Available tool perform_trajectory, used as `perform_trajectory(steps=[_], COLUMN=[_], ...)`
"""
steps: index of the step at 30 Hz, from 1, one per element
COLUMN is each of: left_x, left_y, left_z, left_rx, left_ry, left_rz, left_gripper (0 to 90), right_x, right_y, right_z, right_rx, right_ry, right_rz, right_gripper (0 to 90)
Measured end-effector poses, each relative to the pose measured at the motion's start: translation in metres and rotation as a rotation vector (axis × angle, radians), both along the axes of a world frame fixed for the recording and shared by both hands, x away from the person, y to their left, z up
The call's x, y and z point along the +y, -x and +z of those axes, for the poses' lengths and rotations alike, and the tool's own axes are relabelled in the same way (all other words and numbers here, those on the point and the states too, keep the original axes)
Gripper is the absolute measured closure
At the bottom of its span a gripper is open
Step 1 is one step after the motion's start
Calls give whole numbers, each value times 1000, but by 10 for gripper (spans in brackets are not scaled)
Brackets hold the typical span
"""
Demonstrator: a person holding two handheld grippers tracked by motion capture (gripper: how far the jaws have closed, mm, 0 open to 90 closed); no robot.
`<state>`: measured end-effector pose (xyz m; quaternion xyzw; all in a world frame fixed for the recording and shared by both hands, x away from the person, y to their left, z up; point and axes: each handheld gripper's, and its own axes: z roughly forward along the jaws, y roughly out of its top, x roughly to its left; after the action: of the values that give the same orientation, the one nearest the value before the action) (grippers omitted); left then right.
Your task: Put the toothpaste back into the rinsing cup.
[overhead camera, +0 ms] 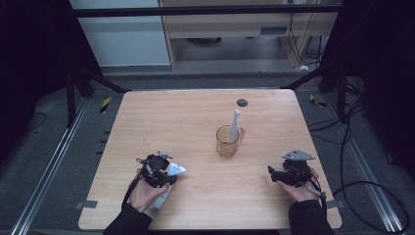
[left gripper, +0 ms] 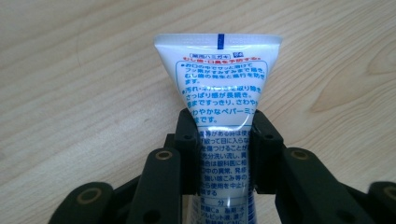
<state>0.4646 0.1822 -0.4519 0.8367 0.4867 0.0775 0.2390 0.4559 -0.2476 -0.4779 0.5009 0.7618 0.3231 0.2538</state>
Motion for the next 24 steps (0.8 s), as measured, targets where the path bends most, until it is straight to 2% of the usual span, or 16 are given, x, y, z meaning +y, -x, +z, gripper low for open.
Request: perform_trajectory(steps=[6, 12, 16, 20, 24], left_x=[3, 8, 7, 1, -7], left_y=[6, 3, -3, -11, -17], left_z=[23, 47, 60, 67, 75], left_rx=[-112, -226, -273, -315, -377], left_ry=[64, 107, 132, 136, 155], left_rz=[-5, 10, 19, 21, 16], left_gripper=[690, 690, 690, 690, 691], right_x=[0, -1, -2, -2, -2], right_y=[1, 1, 2, 2, 1], right_z=[0, 0, 0, 0, -1], right_rx=[-10, -29, -49, -59, -58], right_ry=[-22, -28, -48, -53, -51], right_rz=[8, 7, -4, -2, 2], right_gripper=[221, 216, 219, 218, 213])
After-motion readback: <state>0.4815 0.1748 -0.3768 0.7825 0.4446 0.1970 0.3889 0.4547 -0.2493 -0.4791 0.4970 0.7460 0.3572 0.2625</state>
